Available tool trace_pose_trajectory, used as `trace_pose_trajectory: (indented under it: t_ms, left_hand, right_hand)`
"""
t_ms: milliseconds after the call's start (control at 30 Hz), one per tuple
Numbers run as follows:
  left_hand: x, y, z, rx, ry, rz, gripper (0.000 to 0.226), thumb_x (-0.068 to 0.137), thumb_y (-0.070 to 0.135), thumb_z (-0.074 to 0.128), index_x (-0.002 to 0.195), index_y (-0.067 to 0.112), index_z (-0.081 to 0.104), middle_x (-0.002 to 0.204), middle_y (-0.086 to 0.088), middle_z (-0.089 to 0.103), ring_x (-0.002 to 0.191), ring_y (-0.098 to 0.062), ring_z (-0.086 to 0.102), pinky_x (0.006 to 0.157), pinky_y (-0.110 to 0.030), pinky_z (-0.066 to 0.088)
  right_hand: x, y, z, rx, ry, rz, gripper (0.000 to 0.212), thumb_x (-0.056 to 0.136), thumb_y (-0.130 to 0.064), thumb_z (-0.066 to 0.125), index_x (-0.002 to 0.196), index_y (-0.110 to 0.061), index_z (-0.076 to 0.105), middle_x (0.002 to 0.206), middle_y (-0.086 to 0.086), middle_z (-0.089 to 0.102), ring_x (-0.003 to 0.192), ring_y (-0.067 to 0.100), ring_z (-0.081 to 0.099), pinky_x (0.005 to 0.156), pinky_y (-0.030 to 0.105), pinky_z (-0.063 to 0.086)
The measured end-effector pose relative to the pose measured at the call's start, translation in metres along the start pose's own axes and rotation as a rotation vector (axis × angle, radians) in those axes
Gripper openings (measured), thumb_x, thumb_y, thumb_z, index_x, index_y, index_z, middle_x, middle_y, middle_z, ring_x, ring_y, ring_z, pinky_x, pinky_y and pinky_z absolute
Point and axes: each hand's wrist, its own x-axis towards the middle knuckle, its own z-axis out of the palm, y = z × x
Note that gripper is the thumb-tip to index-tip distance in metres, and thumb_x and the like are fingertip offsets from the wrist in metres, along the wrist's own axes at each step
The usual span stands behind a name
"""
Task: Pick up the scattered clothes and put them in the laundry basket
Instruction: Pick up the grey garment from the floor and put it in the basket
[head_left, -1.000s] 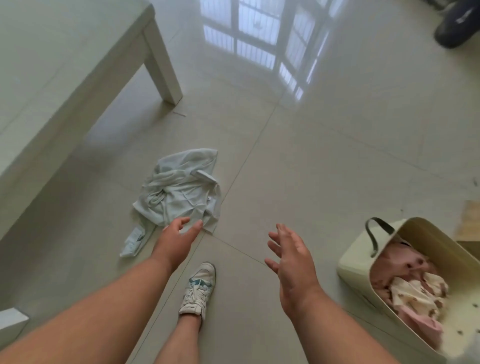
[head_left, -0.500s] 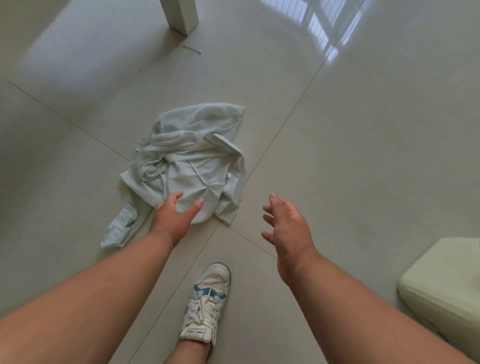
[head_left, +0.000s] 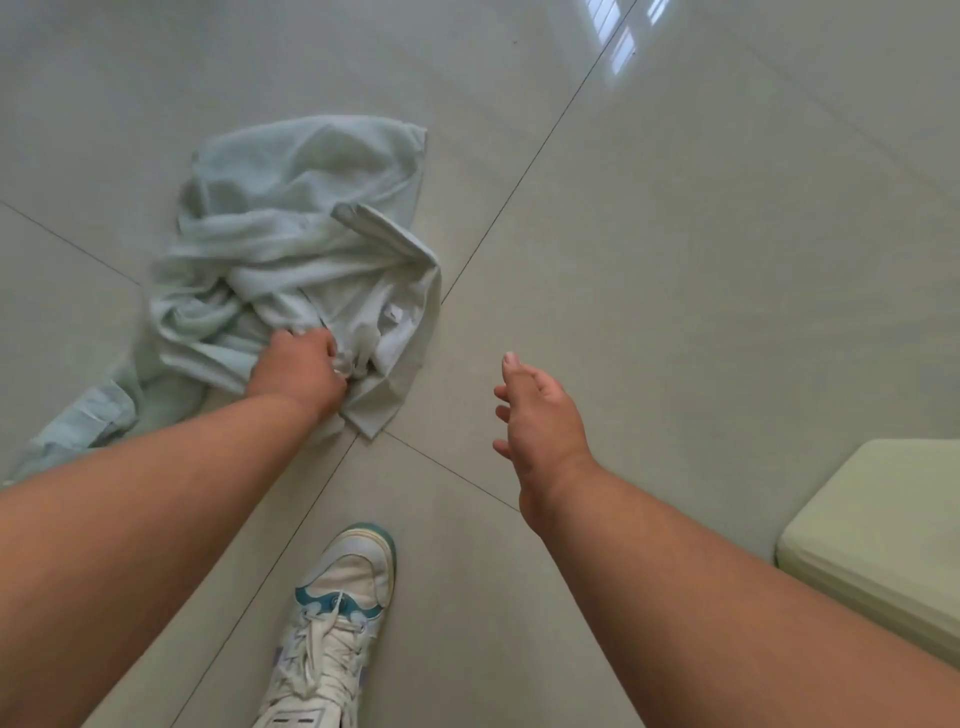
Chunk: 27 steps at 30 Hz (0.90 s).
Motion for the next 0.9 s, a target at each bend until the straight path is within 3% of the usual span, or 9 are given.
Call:
trace_pose_trajectory:
  t_ms: [67, 167, 333, 433, 533, 667, 800, 900]
  left_hand:
    - [-0.009, 0.005, -0.002, -0.017, 0.036, 0.095, 0.009, 0.089, 0.023, 0.07, 0.089, 0.019, 0.062, 0.111, -0.019, 0.067, 0.108, -0.043, 0.064, 0.079, -0.038, 0.044]
    - [-0.038, 0.024, -0.02, -0.136, 0.125, 0.148, 0.025, 0.086, 0.021, 0.066, 0.068, 0.022, 0.048, 0.089, -0.012, 0.062, 0.092, -0.037, 0.061, 0.072, -0.034, 0.036]
    - [-0.114, 0.071, -0.074, -0.387, 0.27, 0.248, 0.032, 0.086, 0.023, 0.071, 0.065, 0.016, 0.048, 0.063, 0.001, 0.05, 0.066, -0.026, 0.048, 0.059, -0.033, 0.033]
    - [-0.179, 0.107, -0.116, -0.483, 0.319, 0.377, 0.032, 0.084, 0.018, 0.071, 0.064, 0.016, 0.046, 0.058, 0.003, 0.045, 0.057, -0.019, 0.041, 0.05, -0.02, 0.032]
    - [-0.26, 0.155, -0.16, -0.551, 0.306, 0.521, 0.038, 0.083, 0.015, 0.074, 0.061, 0.019, 0.043, 0.057, 0.006, 0.044, 0.055, -0.015, 0.04, 0.05, -0.022, 0.033]
    - [-0.37, 0.215, -0.205, -0.67, 0.267, 0.647, 0.035, 0.076, 0.009, 0.073, 0.06, 0.017, 0.043, 0.052, 0.009, 0.04, 0.053, -0.012, 0.036, 0.049, -0.019, 0.031]
    - [-0.476, 0.28, -0.234, -0.734, 0.186, 0.758, 0.03, 0.077, 0.003, 0.071, 0.062, 0.01, 0.045, 0.053, 0.012, 0.042, 0.053, -0.009, 0.035, 0.048, -0.019, 0.031]
    - [-0.548, 0.334, -0.251, -0.75, 0.136, 0.823, 0.029, 0.077, 0.004, 0.069, 0.062, 0.01, 0.046, 0.049, 0.011, 0.038, 0.051, -0.008, 0.036, 0.046, -0.019, 0.031]
  right_hand:
    - [-0.003, -0.007, -0.005, 0.003, -0.001, -0.01, 0.032, 0.105, -0.053, 0.059, 0.123, -0.028, 0.065, 0.113, -0.01, 0.067, 0.113, 0.014, 0.065, 0.116, 0.052, 0.052]
    - [-0.022, -0.026, -0.015, 0.023, -0.013, -0.023, 0.032, 0.104, -0.054, 0.059, 0.124, -0.028, 0.064, 0.113, -0.011, 0.067, 0.114, 0.014, 0.065, 0.116, 0.051, 0.052]
    - [-0.077, -0.062, -0.041, 0.069, -0.05, -0.08, 0.02, 0.103, -0.056, 0.059, 0.103, -0.036, 0.063, 0.108, -0.012, 0.067, 0.102, 0.006, 0.063, 0.113, 0.051, 0.054]
    - [-0.129, -0.085, -0.071, 0.118, -0.056, -0.092, 0.02, 0.104, -0.054, 0.059, 0.096, -0.037, 0.062, 0.106, -0.011, 0.069, 0.097, 0.008, 0.065, 0.107, 0.046, 0.057]
    - [-0.191, -0.111, -0.118, 0.192, -0.042, -0.108, 0.022, 0.105, -0.054, 0.058, 0.103, -0.034, 0.067, 0.118, 0.0, 0.078, 0.106, 0.028, 0.074, 0.094, 0.046, 0.059]
    - [-0.263, -0.139, -0.197, 0.342, -0.006, -0.151, 0.035, 0.106, -0.054, 0.056, 0.121, -0.026, 0.073, 0.122, 0.005, 0.081, 0.111, 0.026, 0.077, 0.103, 0.058, 0.061]
    - [-0.332, -0.146, -0.304, 0.489, 0.106, -0.195, 0.037, 0.107, -0.055, 0.053, 0.124, -0.028, 0.072, 0.123, 0.002, 0.08, 0.114, 0.024, 0.076, 0.095, 0.054, 0.065]
    - [-0.378, -0.133, -0.386, 0.58, 0.255, -0.215, 0.031, 0.106, -0.056, 0.053, 0.12, -0.033, 0.068, 0.124, 0.004, 0.077, 0.104, 0.023, 0.074, 0.073, 0.039, 0.06]
